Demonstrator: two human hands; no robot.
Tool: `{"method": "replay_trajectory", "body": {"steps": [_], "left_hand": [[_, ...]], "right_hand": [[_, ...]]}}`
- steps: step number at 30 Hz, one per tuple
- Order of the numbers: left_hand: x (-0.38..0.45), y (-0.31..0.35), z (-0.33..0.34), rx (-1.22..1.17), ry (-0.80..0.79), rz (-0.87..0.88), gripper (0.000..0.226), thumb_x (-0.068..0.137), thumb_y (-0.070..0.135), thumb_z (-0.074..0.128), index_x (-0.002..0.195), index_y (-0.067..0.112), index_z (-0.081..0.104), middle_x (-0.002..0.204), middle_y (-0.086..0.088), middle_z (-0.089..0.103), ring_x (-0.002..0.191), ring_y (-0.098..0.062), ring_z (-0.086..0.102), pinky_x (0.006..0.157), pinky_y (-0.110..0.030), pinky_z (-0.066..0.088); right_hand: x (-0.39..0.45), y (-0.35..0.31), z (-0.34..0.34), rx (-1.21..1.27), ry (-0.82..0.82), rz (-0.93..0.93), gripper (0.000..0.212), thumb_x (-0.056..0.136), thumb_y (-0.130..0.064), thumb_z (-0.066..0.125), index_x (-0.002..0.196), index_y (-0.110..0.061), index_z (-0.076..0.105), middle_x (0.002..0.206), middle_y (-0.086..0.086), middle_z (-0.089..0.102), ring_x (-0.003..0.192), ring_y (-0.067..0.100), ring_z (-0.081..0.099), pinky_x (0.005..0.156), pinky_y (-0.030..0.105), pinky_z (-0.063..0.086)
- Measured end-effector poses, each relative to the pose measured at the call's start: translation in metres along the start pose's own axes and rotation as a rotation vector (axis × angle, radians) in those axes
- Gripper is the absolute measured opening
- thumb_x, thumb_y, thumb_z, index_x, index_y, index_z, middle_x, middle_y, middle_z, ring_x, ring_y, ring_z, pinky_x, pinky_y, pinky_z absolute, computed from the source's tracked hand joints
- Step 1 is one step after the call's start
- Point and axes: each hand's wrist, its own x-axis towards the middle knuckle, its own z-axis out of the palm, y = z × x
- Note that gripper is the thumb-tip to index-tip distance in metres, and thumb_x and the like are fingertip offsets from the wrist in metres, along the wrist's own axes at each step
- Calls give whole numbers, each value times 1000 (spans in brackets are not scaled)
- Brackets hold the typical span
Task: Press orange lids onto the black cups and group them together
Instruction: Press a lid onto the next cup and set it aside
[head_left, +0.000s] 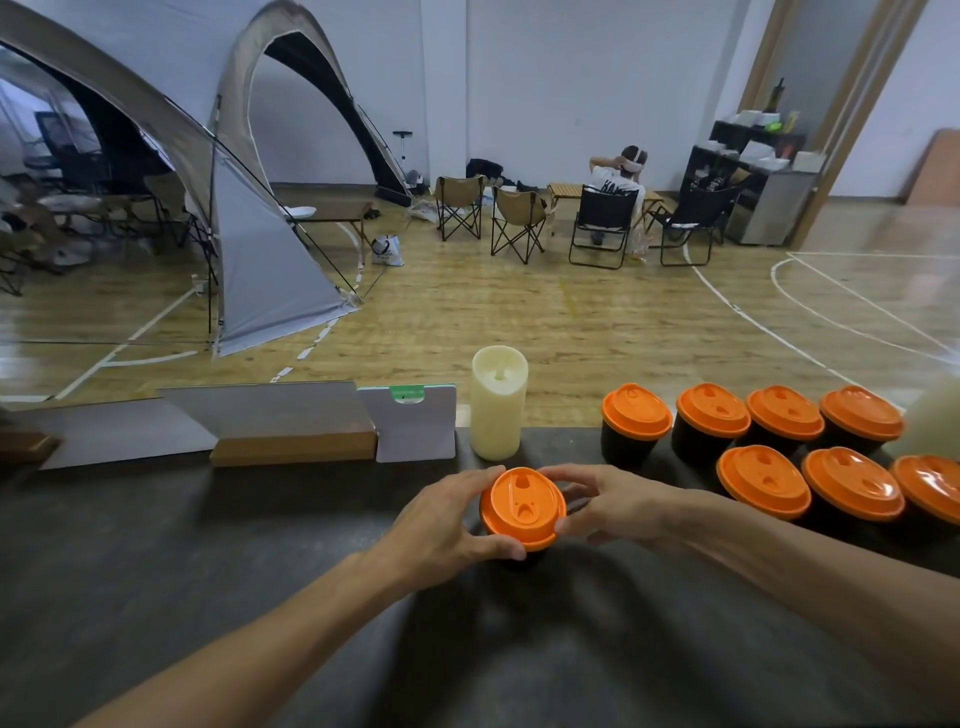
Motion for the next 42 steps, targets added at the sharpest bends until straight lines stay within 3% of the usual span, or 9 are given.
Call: {"method": "replay_trajectory", "body": {"steps": [8, 11, 17, 20, 23, 28, 31, 36, 42], "left_hand": [[1, 1, 0, -21, -2, -7, 101, 64, 73, 75, 149, 40, 34, 150, 11, 46, 135, -10, 44, 113, -45, 41], [0, 2, -1, -64, -13, -24, 99, 65, 72, 77, 149, 39, 35, 147, 13, 48, 133, -8, 45, 112, -44, 42], [-7, 16, 9, -479, -79, -217, 106, 66, 47, 86, 152, 41, 25, 148, 11, 42, 136, -13, 42, 118, -46, 34], [-9, 32, 22, -691, 34, -316, 107, 62, 30, 86, 152, 37, 27, 145, 4, 46, 132, -17, 45, 116, -44, 36], [-7, 46, 33, -771, 139, -370, 94, 76, 9, 77, 153, 30, 27, 141, -1, 47, 128, -20, 46, 110, -38, 40], [-4, 43, 28, -677, 105, -395, 80, 86, 2, 64, 153, 27, 29, 146, -4, 44, 132, -22, 43, 112, -40, 40], [-1, 33, 8, -563, -11, -366, 69, 89, 7, 65, 150, 26, 39, 140, 0, 52, 128, -18, 49, 106, -36, 45], [21, 28, -33, -342, -233, -325, 47, 87, 15, 73, 131, 29, 63, 121, 9, 67, 118, -10, 57, 110, -41, 42], [46, 29, -51, -181, -278, -265, 25, 89, 21, 74, 114, 22, 71, 108, 3, 73, 99, -12, 69, 81, -26, 59]], "right_hand": [[3, -8, 12, -193, 20, -64, 86, 82, -24, 81, 150, -34, 29, 135, -10, 46, 128, 13, 43, 110, 36, 36], [-3, -12, 12, -324, 88, -70, 94, 80, -37, 81, 155, -33, 23, 156, -4, 36, 143, 20, 34, 115, 40, 30], [-11, -2, 16, -720, 217, -203, 98, 86, -61, 63, 160, -29, 7, 168, -7, 1, 153, 17, -11, 122, 42, 1], [-8, 4, 16, -788, 202, -229, 96, 90, -65, 54, 160, -25, 2, 168, -6, -4, 152, 15, -16, 123, 39, -5], [-6, 7, 16, -793, 195, -235, 94, 91, -65, 52, 160, -25, 2, 168, -5, -4, 152, 14, -15, 124, 38, -6], [-8, 5, 15, -783, 185, -233, 93, 91, -62, 54, 160, -23, 4, 168, -3, -1, 153, 14, -11, 124, 38, -5], [-13, 3, 14, -745, 169, -233, 92, 92, -60, 56, 160, -24, 5, 168, -3, 2, 153, 14, -9, 125, 41, -3], [-16, -1, 14, -725, 158, -225, 91, 93, -56, 57, 160, -23, 6, 168, -2, 4, 154, 15, -6, 125, 42, -1], [-15, 2, 16, -694, 169, -222, 91, 92, -57, 58, 160, -26, 6, 168, -4, 3, 153, 14, -6, 125, 41, -1]]}}
